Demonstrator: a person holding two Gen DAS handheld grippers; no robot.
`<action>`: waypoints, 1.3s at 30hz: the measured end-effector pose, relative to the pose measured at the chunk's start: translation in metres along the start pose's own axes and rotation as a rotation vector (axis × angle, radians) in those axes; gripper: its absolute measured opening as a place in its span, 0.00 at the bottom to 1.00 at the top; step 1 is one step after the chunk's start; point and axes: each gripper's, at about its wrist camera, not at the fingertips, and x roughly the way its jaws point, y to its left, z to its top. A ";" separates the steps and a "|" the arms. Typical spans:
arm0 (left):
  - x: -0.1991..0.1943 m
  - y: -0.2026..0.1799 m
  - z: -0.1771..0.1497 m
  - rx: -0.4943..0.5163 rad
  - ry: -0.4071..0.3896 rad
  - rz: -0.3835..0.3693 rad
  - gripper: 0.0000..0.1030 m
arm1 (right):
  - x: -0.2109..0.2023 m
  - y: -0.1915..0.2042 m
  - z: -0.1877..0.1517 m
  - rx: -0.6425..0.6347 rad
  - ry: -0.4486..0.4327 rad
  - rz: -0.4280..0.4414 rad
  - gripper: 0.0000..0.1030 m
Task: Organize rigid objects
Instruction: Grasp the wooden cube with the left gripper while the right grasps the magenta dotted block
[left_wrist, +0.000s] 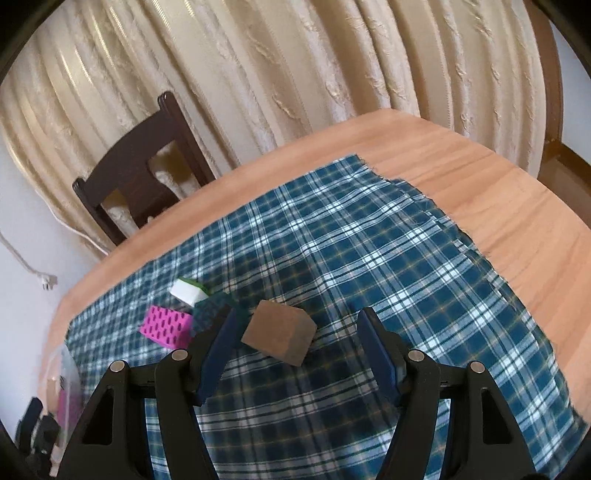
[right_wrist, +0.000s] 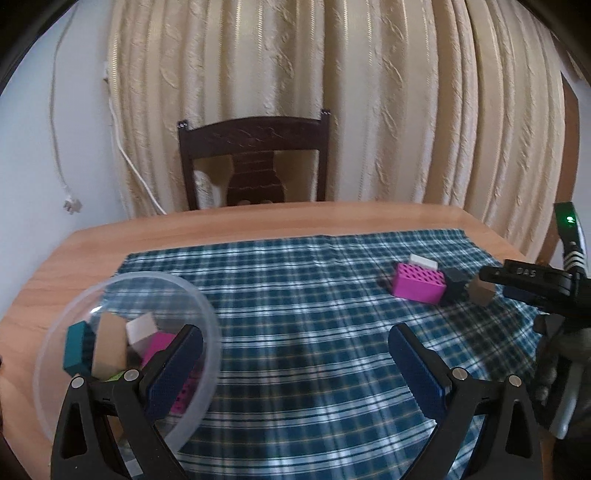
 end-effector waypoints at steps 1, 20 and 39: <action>0.002 0.001 0.000 -0.013 0.008 0.001 0.66 | 0.002 -0.002 0.002 -0.001 0.010 -0.012 0.99; 0.014 0.011 -0.005 -0.182 0.081 0.059 0.44 | 0.056 -0.052 0.029 0.080 0.127 -0.069 0.99; 0.004 -0.004 -0.001 -0.104 0.077 0.054 0.44 | 0.108 -0.111 0.047 0.173 0.199 -0.116 0.99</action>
